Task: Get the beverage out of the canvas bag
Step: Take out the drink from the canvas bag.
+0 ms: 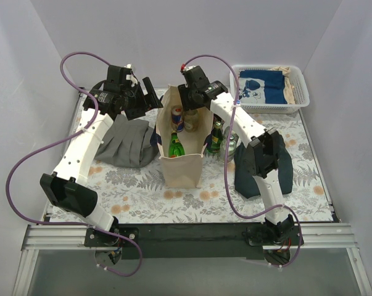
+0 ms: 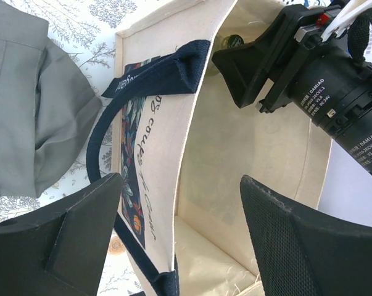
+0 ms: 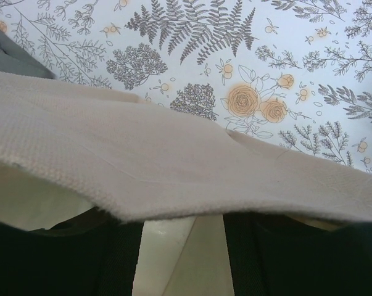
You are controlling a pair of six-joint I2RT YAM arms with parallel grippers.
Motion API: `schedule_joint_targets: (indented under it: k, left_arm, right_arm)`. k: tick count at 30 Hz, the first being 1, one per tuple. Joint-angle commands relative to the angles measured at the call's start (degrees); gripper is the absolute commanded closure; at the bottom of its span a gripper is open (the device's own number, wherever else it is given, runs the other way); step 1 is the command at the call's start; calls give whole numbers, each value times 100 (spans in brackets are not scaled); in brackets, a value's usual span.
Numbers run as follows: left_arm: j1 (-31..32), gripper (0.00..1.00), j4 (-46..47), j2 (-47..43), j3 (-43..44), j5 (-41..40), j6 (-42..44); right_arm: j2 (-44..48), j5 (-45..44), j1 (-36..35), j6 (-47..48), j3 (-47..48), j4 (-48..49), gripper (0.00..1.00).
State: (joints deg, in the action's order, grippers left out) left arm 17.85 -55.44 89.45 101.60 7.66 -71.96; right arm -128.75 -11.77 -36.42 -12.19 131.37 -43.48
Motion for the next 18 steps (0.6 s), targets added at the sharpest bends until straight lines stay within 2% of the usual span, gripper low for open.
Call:
schedule_joint_targets:
  k: [1,8,18]
  left_arm:
    - [-18,24,-72,-235,105,-107,77]
    - [-18,24,-81,-244,97,-133,86]
    - [-18,24,-90,-244,88,-177,104]
  right_arm:
    - [-10,25,83,85,55,165,46]
    - [25,17,127,76,-191,191,50]
    - [-159,140,153,23,46,253,49]
